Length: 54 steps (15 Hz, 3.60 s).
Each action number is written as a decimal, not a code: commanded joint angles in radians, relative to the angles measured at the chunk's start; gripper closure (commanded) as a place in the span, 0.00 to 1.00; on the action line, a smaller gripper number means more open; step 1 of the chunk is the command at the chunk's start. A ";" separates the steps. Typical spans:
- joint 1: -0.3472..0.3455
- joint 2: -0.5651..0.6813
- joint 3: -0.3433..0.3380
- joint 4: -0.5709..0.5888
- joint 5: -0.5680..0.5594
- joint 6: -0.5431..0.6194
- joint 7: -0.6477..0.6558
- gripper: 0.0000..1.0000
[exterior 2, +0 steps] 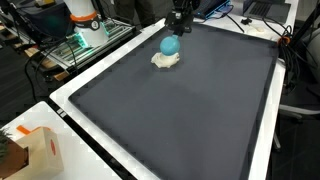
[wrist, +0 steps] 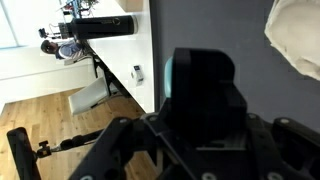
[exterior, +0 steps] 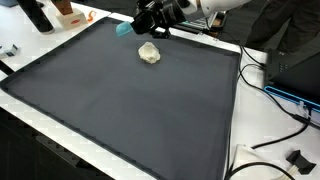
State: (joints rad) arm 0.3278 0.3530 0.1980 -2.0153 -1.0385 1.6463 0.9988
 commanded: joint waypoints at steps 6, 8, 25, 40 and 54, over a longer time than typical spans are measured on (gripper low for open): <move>-0.030 -0.168 0.034 -0.094 0.020 0.117 -0.083 0.75; -0.041 -0.206 0.034 -0.104 0.044 0.177 -0.121 0.75; -0.152 -0.430 -0.026 -0.196 0.548 0.479 -0.564 0.75; -0.213 -0.486 -0.119 -0.299 0.963 0.667 -1.089 0.75; -0.269 -0.462 -0.274 -0.367 1.650 0.558 -1.864 0.75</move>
State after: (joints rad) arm 0.0838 -0.1005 -0.0528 -2.3629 0.5269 2.2631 -0.7641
